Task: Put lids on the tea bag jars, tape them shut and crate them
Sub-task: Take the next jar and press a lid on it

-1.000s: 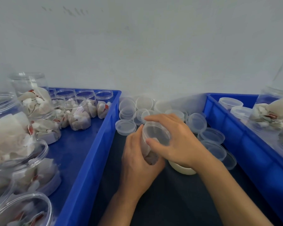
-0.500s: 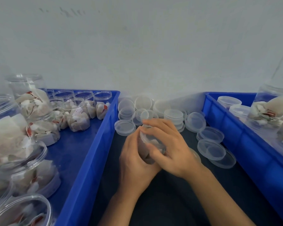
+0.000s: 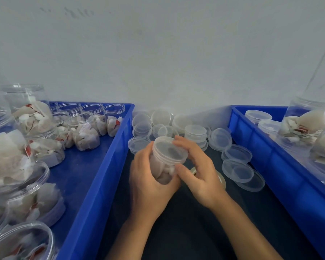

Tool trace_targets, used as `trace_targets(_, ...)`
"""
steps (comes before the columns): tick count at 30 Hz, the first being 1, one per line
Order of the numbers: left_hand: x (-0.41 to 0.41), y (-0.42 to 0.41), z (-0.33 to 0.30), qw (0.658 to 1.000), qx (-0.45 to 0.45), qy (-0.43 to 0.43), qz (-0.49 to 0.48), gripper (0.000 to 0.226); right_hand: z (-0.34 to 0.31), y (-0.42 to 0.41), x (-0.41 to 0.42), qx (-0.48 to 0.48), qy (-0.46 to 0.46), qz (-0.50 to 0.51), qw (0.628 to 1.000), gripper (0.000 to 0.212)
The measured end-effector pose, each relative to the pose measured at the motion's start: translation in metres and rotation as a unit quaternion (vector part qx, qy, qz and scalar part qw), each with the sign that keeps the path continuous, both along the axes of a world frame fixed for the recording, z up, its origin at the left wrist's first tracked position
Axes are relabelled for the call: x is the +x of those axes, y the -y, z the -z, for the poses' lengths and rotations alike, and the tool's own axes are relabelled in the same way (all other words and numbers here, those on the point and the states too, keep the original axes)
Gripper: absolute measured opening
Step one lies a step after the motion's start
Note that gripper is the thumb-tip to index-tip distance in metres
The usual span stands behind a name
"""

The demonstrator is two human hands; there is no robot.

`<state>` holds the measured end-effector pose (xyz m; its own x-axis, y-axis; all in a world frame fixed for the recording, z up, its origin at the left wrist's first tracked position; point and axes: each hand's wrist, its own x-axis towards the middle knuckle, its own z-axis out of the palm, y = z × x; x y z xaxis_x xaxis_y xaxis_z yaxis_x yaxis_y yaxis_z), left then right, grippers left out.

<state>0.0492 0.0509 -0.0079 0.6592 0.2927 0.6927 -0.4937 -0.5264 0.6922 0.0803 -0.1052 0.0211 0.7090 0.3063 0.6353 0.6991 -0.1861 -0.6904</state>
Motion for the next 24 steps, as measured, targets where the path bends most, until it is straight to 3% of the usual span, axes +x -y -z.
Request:
trace_targets(7,-0.002,-0.001,0.001,0.998,0.039,-0.014,-0.037,0.086,0.001,-0.016,-0.004,0.014,-0.044,0.086,0.995,0.041)
trace_targets(12,-0.002,0.000,0.001,0.998,0.041,-0.018,-0.050,0.085,0.002,-0.015,-0.004,0.070,-0.110,0.034,0.991,0.034)
trace_targets(18,-0.004,0.002,0.001,0.998,0.047,-0.034,-0.030,0.087,0.000,-0.021,-0.005,0.068,-0.091,0.116,0.987,0.036)
trace_targets(24,-0.004,0.003,0.000,0.998,0.028,-0.038,-0.038,0.087,0.002,-0.018,-0.005,0.089,-0.125,0.038,0.987,0.029)
